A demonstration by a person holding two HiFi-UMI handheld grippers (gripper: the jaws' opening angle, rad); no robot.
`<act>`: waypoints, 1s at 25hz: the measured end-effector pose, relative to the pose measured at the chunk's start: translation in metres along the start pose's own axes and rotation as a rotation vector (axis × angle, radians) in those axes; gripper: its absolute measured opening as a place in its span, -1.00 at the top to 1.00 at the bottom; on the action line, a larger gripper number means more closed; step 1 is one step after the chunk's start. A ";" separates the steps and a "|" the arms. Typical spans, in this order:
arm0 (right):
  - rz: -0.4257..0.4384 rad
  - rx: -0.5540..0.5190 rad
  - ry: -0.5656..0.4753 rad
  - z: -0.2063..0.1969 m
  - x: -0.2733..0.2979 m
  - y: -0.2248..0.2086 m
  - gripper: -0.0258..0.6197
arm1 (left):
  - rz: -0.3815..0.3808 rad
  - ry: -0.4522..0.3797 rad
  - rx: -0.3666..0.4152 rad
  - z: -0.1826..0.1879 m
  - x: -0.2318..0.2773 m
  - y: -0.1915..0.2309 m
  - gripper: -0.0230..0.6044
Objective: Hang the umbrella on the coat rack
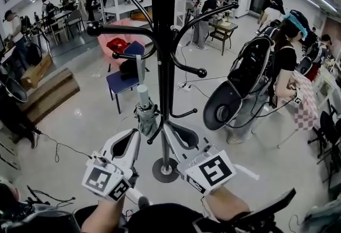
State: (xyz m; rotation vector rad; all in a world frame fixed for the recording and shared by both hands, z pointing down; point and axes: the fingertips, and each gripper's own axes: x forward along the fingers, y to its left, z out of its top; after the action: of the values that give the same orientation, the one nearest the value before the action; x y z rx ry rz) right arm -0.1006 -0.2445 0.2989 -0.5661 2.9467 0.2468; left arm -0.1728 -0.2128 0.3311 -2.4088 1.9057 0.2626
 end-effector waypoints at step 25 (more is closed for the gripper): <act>-0.057 0.003 0.053 -0.015 -0.002 -0.001 0.90 | -0.023 0.016 0.008 -0.002 -0.005 -0.002 0.89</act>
State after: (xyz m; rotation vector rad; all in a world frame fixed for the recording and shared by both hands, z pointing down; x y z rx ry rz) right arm -0.1001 -0.2478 0.3137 -0.6656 2.9756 0.2252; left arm -0.1717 -0.2076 0.3340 -2.4333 1.8806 0.2342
